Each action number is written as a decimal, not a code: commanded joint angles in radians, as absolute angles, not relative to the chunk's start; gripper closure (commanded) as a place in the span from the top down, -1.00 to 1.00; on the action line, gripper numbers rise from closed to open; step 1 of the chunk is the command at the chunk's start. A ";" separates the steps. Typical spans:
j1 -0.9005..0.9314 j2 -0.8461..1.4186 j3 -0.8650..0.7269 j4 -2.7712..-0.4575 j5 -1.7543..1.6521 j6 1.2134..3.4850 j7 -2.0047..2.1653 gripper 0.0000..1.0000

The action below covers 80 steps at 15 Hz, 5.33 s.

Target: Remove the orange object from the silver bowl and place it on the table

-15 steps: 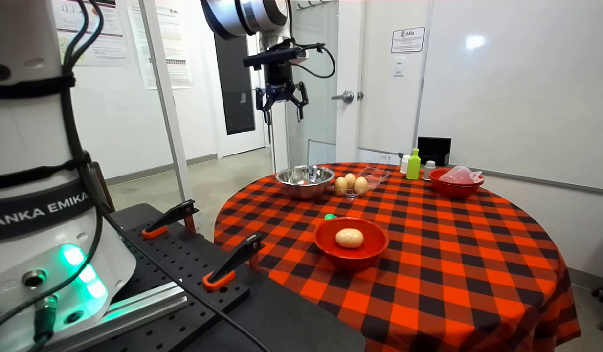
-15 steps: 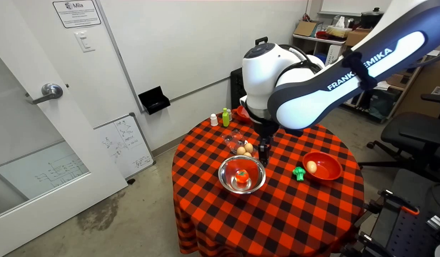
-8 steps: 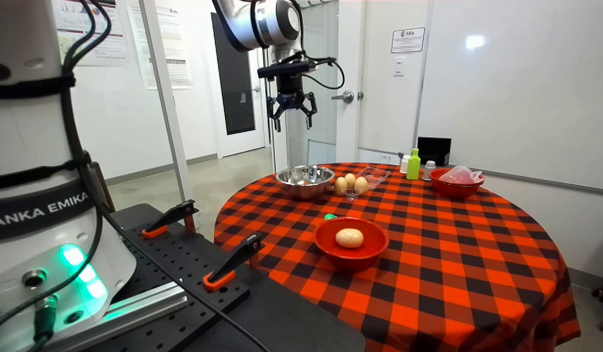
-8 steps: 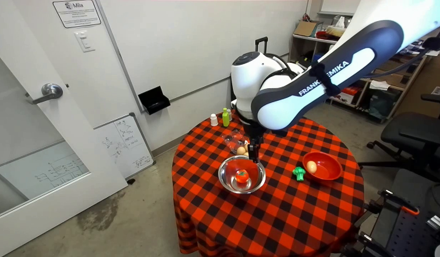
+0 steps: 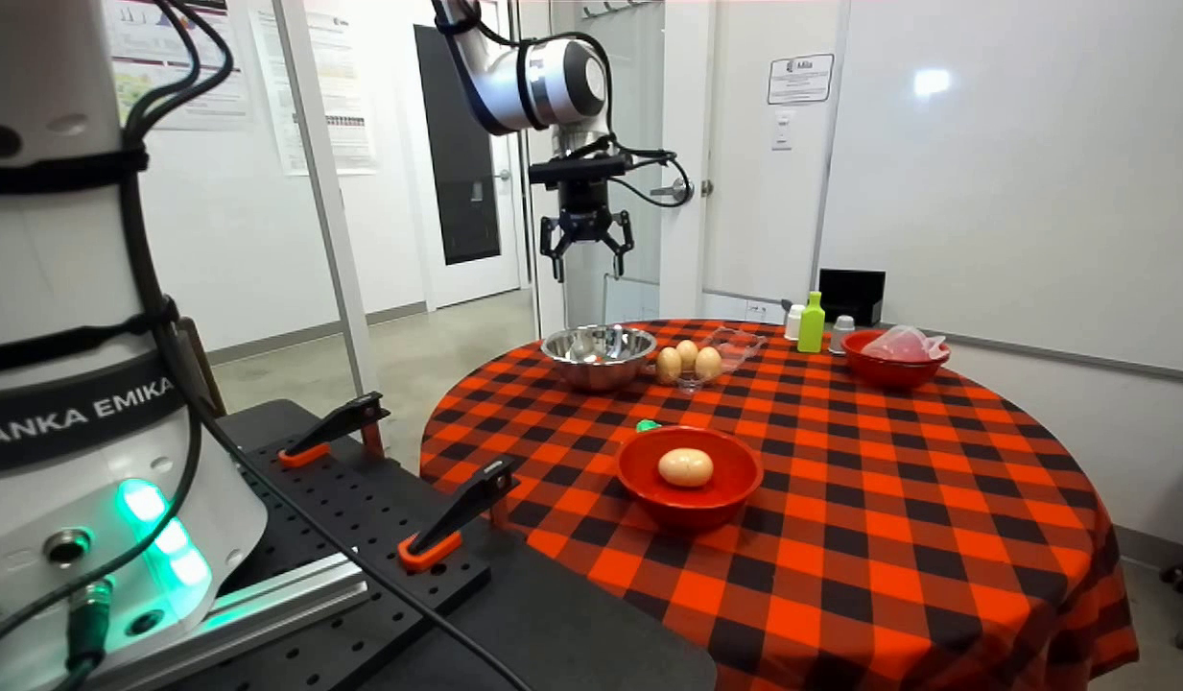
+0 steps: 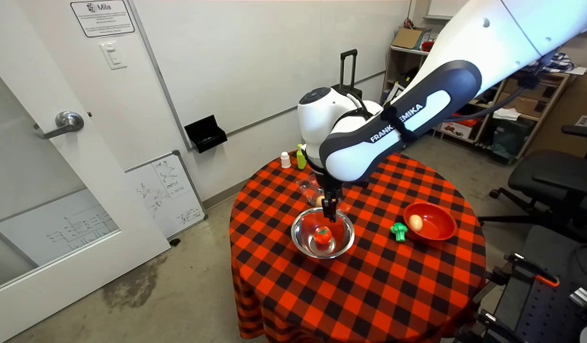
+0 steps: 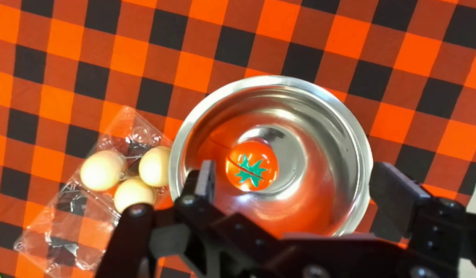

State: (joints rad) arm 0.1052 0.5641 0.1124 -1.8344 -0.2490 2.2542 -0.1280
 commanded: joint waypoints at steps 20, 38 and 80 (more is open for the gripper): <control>0.120 0.718 0.084 -1.791 -0.174 2.464 -0.127 1.00; 0.144 0.908 0.052 -1.600 -0.197 2.426 -0.136 1.00; 0.167 0.662 0.044 -1.804 -0.191 2.281 0.004 -0.25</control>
State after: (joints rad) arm 0.1520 0.7690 0.0585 -1.6571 -0.1946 2.2872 -0.0486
